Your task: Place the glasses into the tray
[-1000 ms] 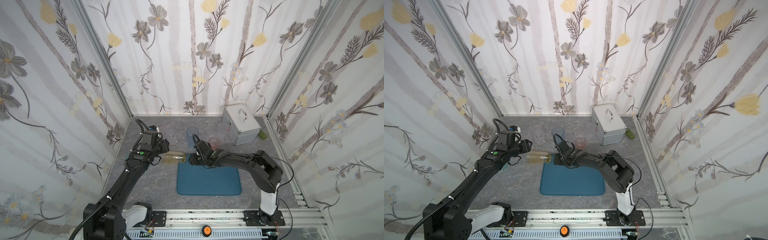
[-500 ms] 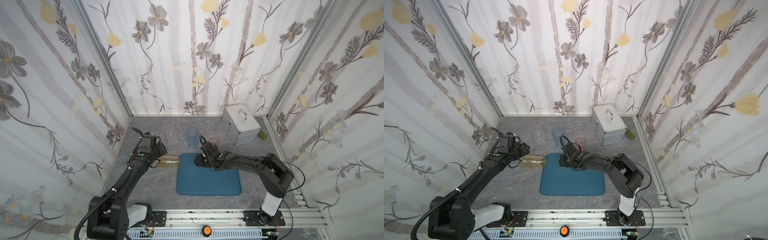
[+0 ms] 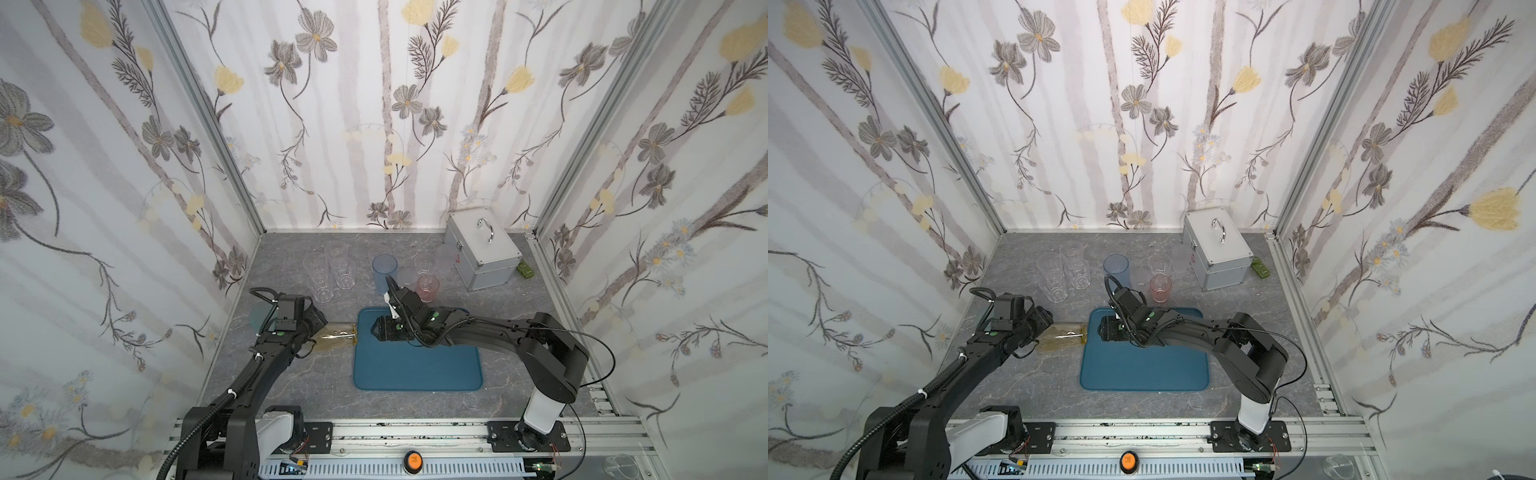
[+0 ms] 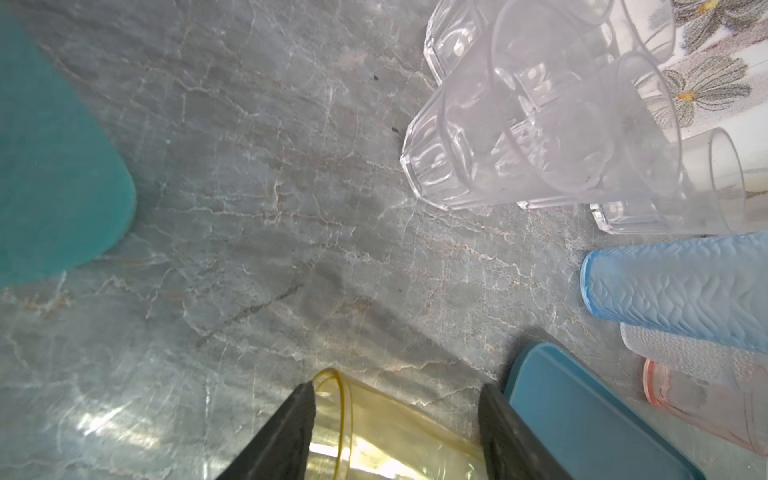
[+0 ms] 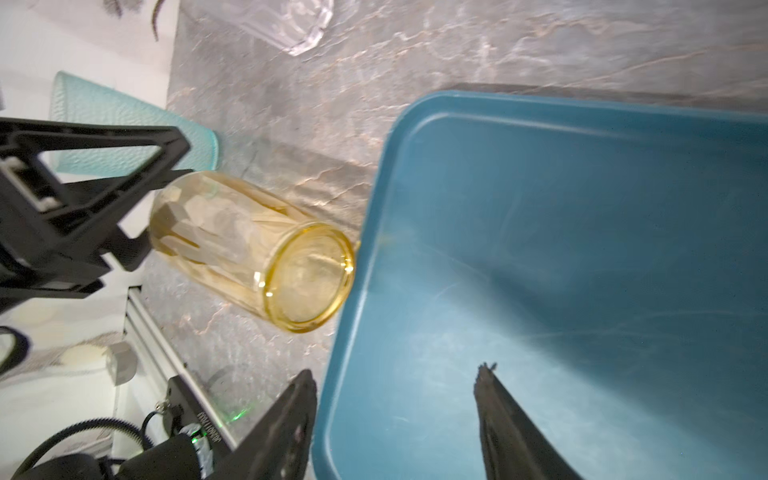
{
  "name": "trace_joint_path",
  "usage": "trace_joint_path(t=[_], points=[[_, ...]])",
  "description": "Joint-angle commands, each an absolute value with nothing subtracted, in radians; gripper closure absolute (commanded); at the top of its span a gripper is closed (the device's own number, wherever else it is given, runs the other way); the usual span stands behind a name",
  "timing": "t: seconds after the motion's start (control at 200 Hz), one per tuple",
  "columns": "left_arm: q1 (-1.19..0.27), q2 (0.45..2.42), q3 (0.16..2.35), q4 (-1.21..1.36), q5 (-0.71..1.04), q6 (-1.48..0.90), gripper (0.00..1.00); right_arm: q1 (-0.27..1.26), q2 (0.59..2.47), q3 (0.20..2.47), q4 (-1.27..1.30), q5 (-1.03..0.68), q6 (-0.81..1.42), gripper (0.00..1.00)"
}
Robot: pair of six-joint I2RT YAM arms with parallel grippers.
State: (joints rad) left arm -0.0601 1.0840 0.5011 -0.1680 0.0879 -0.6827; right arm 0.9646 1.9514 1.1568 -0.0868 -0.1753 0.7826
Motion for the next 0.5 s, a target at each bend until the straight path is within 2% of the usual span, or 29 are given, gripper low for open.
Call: trace_joint_path(t=[0.0, 0.18, 0.495], points=[[-0.062, 1.054, 0.481, -0.118, 0.099, -0.729, 0.35, 0.99, 1.988, 1.228, -0.096, -0.22, 0.749, 0.38], [-0.085, 1.06, 0.429, -0.024, 0.178, -0.788, 0.36, 0.993, 2.005, 1.251, -0.083, -0.248, 0.743, 0.37], [-0.104, 1.079, 0.394, 0.05, 0.207, -0.822, 0.37, 0.978, 2.049, 1.275, -0.092, -0.264, 0.732, 0.37]])
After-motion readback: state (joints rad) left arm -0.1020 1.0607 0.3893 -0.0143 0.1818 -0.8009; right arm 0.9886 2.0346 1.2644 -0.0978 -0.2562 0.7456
